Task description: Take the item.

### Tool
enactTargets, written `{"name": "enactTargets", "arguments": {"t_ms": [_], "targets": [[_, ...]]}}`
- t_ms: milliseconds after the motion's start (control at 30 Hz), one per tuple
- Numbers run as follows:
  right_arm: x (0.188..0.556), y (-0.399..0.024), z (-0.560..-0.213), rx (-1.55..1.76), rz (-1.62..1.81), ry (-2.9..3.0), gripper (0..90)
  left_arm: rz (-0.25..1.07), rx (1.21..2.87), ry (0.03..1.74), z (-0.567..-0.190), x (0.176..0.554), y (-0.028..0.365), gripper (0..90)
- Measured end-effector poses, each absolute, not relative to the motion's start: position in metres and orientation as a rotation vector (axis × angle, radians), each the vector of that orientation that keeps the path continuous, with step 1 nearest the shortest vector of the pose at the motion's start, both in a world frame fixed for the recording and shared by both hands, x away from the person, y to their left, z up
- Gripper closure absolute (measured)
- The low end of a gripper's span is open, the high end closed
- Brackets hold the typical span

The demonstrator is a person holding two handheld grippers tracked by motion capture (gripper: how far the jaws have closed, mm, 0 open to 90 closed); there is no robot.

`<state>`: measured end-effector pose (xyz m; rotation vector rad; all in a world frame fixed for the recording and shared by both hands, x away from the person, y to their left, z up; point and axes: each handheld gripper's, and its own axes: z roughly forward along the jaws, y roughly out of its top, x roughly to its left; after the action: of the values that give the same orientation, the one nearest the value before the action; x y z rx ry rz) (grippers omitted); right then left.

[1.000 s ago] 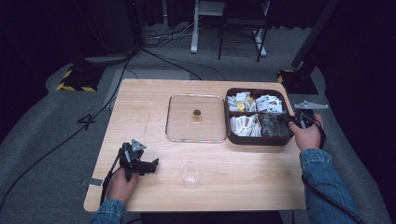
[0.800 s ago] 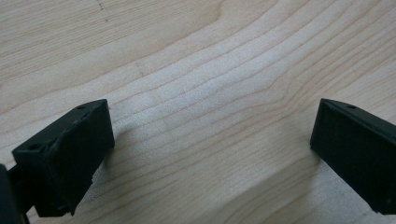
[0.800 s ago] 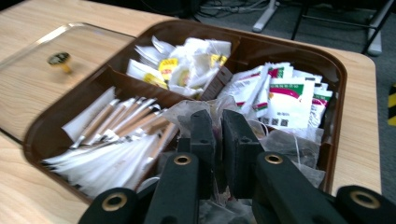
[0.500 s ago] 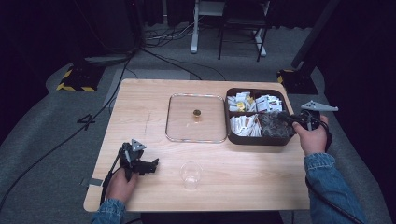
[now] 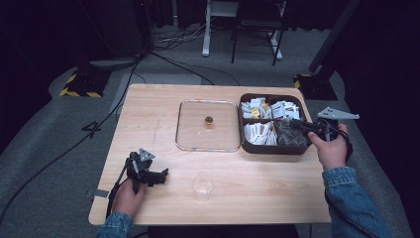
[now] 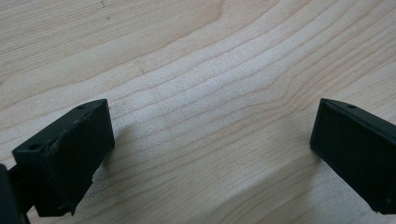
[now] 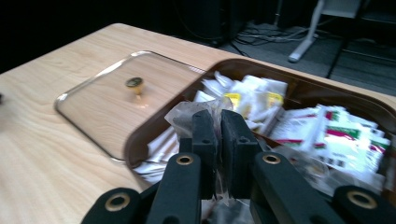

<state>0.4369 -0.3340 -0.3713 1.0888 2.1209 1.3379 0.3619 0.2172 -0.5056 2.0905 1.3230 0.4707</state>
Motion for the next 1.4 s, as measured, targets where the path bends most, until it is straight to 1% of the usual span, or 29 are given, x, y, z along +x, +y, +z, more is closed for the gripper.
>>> {"name": "enactTargets", "arguments": {"t_ms": [167,367,800,1033,1400], "targets": [[0.430,-0.323,-0.364,1.038,1.372,2.143,85.1,0.475,2.090,1.325,-0.505,0.361,0.217,0.0],[0.416,-0.298,-0.354,0.950,1.433,2.198,85.1,0.476,2.091,1.325,-0.505,0.361,0.217,0.0],[0.389,-0.235,-0.335,0.738,1.517,2.320,85.1,0.475,2.091,1.323,-0.505,0.361,0.217,0.0],[0.376,-0.210,-0.334,0.669,1.540,2.376,85.1,0.471,2.092,1.319,-0.506,0.362,0.217,0.0],[0.360,-0.180,-0.339,0.655,1.572,2.407,85.1,0.466,2.093,1.316,-0.506,0.363,0.217,0.0]]}}
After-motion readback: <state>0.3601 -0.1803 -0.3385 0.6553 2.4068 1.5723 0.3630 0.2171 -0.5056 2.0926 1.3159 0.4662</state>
